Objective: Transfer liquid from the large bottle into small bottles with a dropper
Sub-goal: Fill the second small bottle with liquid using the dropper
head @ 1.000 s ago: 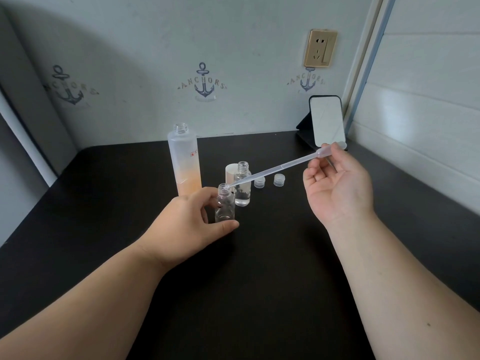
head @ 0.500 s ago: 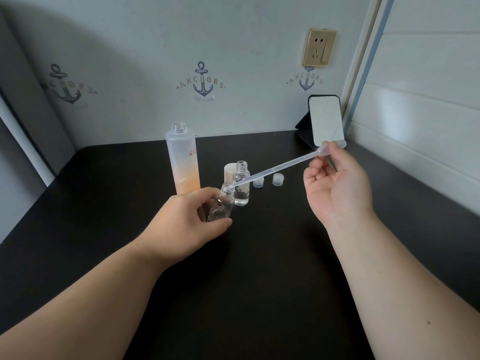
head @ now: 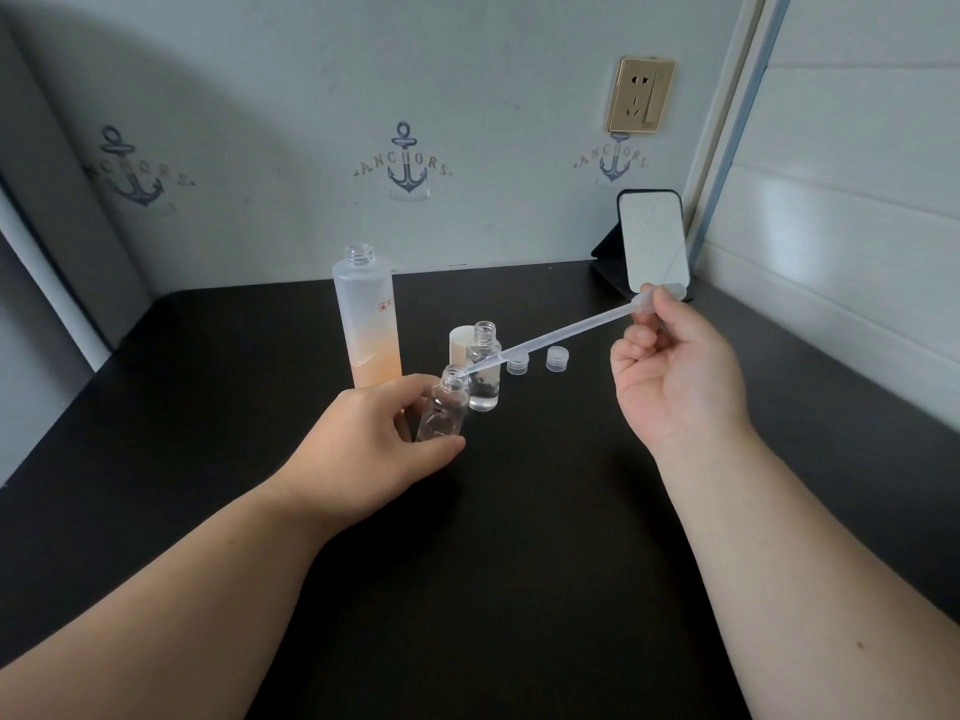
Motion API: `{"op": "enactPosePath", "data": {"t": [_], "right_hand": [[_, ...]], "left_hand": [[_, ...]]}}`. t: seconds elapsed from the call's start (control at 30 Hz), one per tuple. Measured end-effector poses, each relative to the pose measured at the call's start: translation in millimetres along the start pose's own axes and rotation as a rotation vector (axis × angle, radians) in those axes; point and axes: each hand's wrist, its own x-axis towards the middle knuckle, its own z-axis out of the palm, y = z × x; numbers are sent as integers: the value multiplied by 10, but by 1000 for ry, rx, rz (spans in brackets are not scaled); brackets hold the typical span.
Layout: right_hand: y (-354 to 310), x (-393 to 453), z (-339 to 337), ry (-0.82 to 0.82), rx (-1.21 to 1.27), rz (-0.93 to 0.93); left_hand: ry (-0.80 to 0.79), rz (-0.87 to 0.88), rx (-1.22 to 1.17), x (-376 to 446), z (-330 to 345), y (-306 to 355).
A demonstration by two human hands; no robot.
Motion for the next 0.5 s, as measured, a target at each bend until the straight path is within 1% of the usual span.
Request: {"op": "enactPosePath", "data": {"t": [0.5], "right_hand": [[-18,16,-19,29,-40,-28]], "left_hand": [[7,-15,-15,-3,-1,32]]}}
